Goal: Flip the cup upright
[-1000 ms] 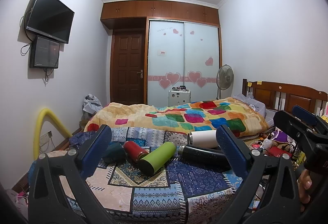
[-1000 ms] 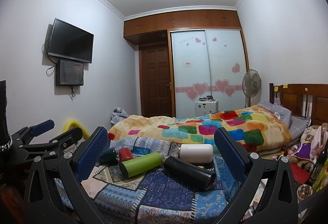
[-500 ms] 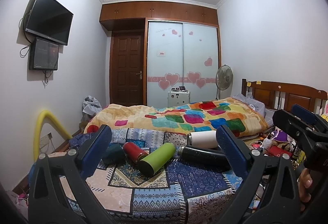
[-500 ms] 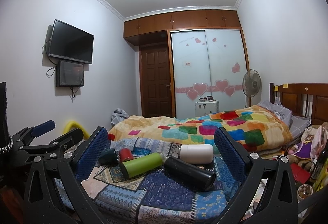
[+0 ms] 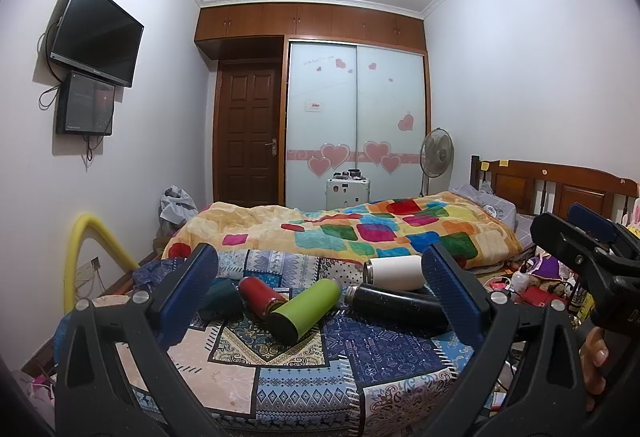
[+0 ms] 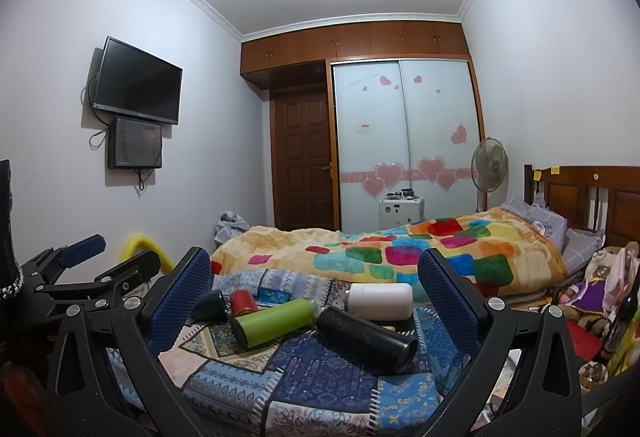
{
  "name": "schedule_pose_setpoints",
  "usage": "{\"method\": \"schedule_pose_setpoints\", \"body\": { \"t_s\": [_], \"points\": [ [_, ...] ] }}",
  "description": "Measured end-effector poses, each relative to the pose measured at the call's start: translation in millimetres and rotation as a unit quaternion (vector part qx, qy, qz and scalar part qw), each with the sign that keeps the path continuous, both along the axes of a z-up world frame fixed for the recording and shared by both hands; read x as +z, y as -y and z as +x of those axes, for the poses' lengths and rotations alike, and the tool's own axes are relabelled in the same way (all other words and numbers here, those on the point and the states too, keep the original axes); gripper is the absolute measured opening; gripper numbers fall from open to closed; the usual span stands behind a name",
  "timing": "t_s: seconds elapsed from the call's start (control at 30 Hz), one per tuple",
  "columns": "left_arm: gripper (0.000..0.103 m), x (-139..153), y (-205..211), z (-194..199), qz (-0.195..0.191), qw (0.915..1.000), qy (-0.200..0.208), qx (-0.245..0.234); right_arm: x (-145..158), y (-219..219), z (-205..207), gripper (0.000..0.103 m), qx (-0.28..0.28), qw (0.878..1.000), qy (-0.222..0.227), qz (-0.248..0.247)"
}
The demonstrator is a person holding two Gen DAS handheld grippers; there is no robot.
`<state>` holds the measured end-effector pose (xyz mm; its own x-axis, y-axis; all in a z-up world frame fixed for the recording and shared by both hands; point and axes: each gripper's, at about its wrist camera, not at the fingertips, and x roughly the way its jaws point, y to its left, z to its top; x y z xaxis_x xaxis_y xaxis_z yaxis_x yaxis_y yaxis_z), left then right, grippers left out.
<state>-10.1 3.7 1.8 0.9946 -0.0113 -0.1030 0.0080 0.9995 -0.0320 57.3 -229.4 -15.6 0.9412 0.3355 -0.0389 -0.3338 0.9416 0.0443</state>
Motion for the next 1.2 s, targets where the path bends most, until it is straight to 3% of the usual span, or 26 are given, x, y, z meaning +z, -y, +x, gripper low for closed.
{"method": "schedule_pose_setpoints", "body": {
  "t_s": [0.87,1.2],
  "points": [
    [0.103,-5,1,2,0.006,1.0000,0.001,0.003,-7,-1,6,0.103,0.005,1.000,-0.008,-0.001],
    [0.103,-21,-3,29,0.013,0.9998,-0.012,0.007,-20,-2,40,0.103,0.016,0.998,-0.042,-0.035]
  ]
}}
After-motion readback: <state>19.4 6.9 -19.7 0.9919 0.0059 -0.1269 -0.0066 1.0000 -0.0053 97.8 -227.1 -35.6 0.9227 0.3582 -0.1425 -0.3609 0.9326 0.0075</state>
